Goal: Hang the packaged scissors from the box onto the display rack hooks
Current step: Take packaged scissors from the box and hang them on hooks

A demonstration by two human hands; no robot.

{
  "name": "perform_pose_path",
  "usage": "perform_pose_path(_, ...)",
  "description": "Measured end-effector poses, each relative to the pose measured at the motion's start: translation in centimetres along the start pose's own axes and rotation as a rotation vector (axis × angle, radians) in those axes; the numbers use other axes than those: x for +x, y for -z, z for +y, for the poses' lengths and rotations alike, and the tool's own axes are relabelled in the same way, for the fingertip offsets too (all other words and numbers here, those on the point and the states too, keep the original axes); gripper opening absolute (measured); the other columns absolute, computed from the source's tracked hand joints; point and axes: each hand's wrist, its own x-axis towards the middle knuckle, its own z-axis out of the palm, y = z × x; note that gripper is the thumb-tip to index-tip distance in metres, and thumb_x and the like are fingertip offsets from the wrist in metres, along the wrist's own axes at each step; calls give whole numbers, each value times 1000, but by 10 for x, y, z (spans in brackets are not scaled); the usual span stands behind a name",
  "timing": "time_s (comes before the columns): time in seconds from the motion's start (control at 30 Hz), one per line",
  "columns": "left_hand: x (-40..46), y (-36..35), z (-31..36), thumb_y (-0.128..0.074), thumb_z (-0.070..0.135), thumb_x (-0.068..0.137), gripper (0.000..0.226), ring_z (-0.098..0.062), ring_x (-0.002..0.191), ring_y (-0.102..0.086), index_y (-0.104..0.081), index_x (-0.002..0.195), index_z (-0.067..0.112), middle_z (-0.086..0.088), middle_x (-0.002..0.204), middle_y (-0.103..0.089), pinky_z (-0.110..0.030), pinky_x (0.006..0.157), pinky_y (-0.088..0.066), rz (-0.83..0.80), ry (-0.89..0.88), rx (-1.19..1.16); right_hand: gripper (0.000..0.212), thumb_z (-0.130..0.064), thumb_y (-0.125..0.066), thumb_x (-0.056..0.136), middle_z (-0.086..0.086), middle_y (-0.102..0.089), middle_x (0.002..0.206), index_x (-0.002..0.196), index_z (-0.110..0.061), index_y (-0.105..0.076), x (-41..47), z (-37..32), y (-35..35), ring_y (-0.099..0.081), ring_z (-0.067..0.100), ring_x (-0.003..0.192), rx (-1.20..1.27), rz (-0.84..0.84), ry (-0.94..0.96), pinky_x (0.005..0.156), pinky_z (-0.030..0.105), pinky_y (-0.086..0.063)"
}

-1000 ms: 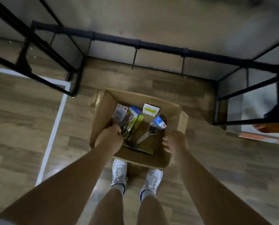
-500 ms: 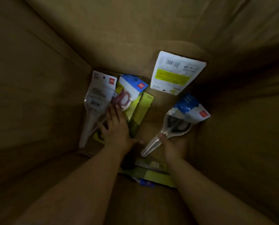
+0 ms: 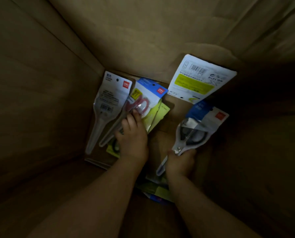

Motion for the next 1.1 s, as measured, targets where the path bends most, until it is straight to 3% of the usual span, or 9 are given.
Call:
perform_pose_path(0.23,-1,21,-25,-45,17,94,58,-36,121,-39,-24,146,4,-17,133,-41,-47,94,-38,92,62,-81,52,-6,-63,86,16,-54,131,133,-3,-40,-21,-5,20,-53,33,118,66,-100,49,94,35,-43)
perform_pose_path(0.37,-21,73,-37,-49,12,93,52,-30,125,-40,-28,141,4,-15,136,-41,-35,101,-33,-39,-65,-152,37,-10,-58,90,13,-59,119,123,-9,-43,-57,-25,61,-58,31,106,70,-139,60,78,31,-44)
perform_pose_path(0.47,-64,129,-43,-48,12,94,42,-29,120,-48,-38,135,7,-14,131,-47,-34,95,-39,-38,-89,-309,33,-13,-56,92,5,-59,105,122,-16,-43,-101,-49,103,-59,22,85,88,-137,45,65,27,-43)
perform_pose_path(0.57,-115,196,-45,-44,16,97,30,-31,110,-55,-47,125,5,-16,123,-55,-33,83,-41,-19,-112,-441,36,-16,-57,92,1,-57,96,125,-18,-41,-155,-79,155,-56,22,85,151,-159,16,69,31,-41)
perform_pose_path(0.7,-198,303,-50,-43,17,98,32,-35,109,-56,-46,127,3,-19,124,-56,-36,85,-42,-5,-197,-504,24,-15,-55,92,-1,-53,93,113,-14,-42,-240,-117,236,-55,22,88,146,-204,144,71,29,-39)
perform_pose_path(0.8,-260,384,-61,-45,15,98,40,-36,110,-56,-39,136,4,-20,128,-54,-35,84,-44,42,-232,-618,20,-18,-59,91,-5,-53,86,105,-15,-45,-305,-143,298,-54,18,81,151,-234,241,60,21,-38)
perform_pose_path(0.9,-309,451,-75,-46,18,97,41,-24,104,-58,-38,137,9,-9,125,-56,-25,76,-41,82,-285,-669,22,-15,-65,87,-5,-60,87,101,-18,-49,-359,-164,357,-55,5,71,176,-303,345,48,9,-35)
perform_pose_path(1.0,-353,506,-82,-49,16,96,32,1,81,-53,-43,126,8,8,103,-56,-5,63,-39,145,-306,-779,23,-7,-68,83,-2,-64,88,100,-11,-53,-403,-180,407,-57,-1,70,256,-341,424,47,4,-41)
perform_pose_path(1.1,-399,556,-91,-54,18,93,28,-11,97,-60,-47,120,11,3,108,-61,-15,79,-49,116,-336,-973,24,-6,-68,83,2,-67,87,103,-7,-54,-451,-192,455,-65,13,76,319,-383,515,55,12,-50)
